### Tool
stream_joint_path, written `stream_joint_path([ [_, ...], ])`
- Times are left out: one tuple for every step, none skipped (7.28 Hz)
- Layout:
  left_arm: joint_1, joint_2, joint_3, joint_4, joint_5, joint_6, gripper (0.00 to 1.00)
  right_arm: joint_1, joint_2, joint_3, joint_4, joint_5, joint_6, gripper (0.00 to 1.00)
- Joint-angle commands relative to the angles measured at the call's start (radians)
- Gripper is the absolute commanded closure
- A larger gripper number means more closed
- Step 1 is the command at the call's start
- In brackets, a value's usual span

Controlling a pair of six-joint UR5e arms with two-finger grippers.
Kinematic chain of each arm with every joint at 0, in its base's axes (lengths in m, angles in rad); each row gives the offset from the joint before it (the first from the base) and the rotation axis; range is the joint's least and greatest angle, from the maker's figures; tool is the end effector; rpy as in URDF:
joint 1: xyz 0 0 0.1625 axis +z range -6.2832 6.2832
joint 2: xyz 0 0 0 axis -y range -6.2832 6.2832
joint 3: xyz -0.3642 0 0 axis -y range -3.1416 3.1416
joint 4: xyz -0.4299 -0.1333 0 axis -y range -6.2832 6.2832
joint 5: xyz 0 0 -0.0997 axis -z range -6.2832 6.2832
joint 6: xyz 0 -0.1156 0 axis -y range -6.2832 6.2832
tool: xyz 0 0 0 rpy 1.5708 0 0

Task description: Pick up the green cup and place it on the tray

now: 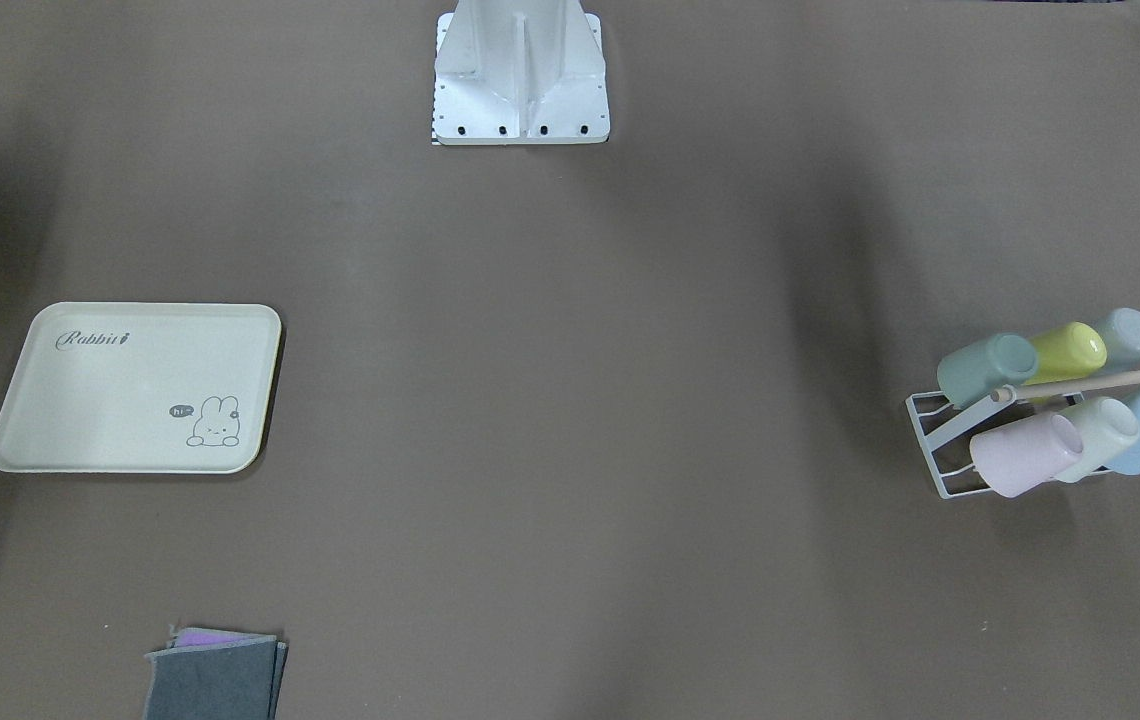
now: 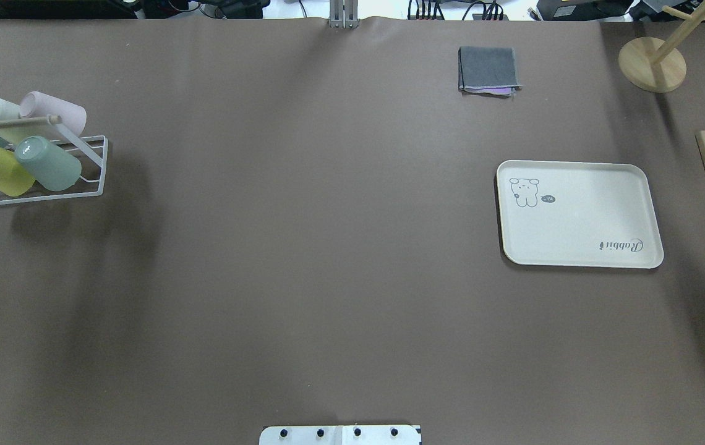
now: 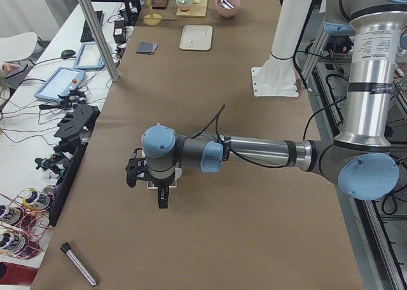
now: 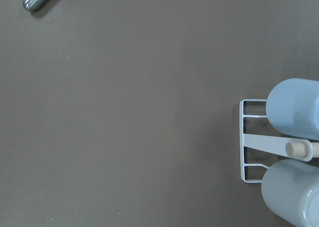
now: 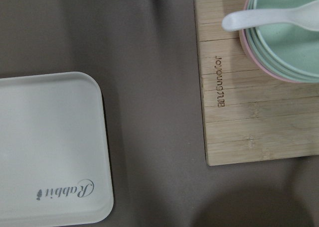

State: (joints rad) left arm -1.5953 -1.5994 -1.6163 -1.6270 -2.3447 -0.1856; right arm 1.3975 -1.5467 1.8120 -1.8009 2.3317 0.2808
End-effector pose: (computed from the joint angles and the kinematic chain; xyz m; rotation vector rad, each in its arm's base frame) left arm -0.0659 -0.5473 0.5637 0.0612 0.7809 -0.1488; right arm -0.0380 -0.5276 0.4940 -0.1387 -0.7491 0.0889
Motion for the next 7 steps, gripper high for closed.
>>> stream_joint_path([
  [0.0, 0.002, 0.0, -0.001, -0.001, 0.0, 0.02, 0.0, 0.002, -0.002, 0.0, 0.0, 0.0, 0.0],
  [0.0, 0.004, 0.001, -0.001, -0.001, 0.001, 0.02, 0.0, 0.002, -0.003, 0.0, 0.001, 0.001, 0.0],
  [0.0, 0.004, 0.0, -0.001, -0.001, 0.002, 0.02, 0.0, 0.0, -0.005, 0.0, 0.003, 0.001, 0.0],
  [0.0, 0.004, 0.003, 0.001, -0.001, 0.002, 0.02, 0.0, -0.001, -0.016, 0.002, 0.005, 0.0, 0.0],
  [0.0, 0.004, 0.001, 0.001, -0.001, 0.0, 0.02, -0.005, -0.001, -0.02, 0.002, 0.006, -0.006, 0.0],
  [0.0, 0.004, 0.001, 0.001, -0.001, 0.0, 0.02, -0.005, -0.01, -0.013, 0.002, 0.008, -0.006, 0.0],
  [0.0, -0.001, -0.011, 0.004, -0.001, -0.008, 0.02, -0.005, -0.026, -0.008, 0.003, 0.009, -0.005, 0.01],
])
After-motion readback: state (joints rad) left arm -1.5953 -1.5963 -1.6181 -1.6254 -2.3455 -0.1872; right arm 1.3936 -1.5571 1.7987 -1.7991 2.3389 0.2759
